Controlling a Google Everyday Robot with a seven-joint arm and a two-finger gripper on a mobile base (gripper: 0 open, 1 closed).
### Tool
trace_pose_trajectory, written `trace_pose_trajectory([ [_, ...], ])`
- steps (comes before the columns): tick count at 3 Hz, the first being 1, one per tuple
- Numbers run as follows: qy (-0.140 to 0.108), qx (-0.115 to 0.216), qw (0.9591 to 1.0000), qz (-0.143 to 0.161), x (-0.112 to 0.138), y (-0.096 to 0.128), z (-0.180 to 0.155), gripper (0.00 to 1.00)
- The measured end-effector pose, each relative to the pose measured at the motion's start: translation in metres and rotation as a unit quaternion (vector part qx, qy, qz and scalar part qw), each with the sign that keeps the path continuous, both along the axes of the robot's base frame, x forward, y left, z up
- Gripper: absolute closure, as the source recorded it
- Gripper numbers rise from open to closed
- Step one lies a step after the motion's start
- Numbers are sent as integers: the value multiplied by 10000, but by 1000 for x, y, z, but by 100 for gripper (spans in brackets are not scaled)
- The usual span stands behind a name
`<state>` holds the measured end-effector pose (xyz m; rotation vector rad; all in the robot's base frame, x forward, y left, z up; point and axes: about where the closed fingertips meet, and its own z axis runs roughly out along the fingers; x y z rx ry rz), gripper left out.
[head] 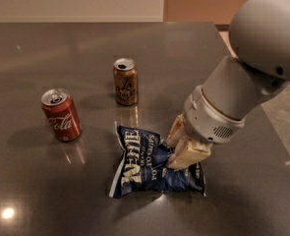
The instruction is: Pick blue chip bag
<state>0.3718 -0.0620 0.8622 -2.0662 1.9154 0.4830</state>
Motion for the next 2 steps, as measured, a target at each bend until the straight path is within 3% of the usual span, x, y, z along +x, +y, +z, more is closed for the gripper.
trace_pose_trajectory([
  [1, 21, 80, 10000, 16, 15, -4, 24, 100],
  [2, 59, 244, 9996, 130, 29, -6, 52, 100],
])
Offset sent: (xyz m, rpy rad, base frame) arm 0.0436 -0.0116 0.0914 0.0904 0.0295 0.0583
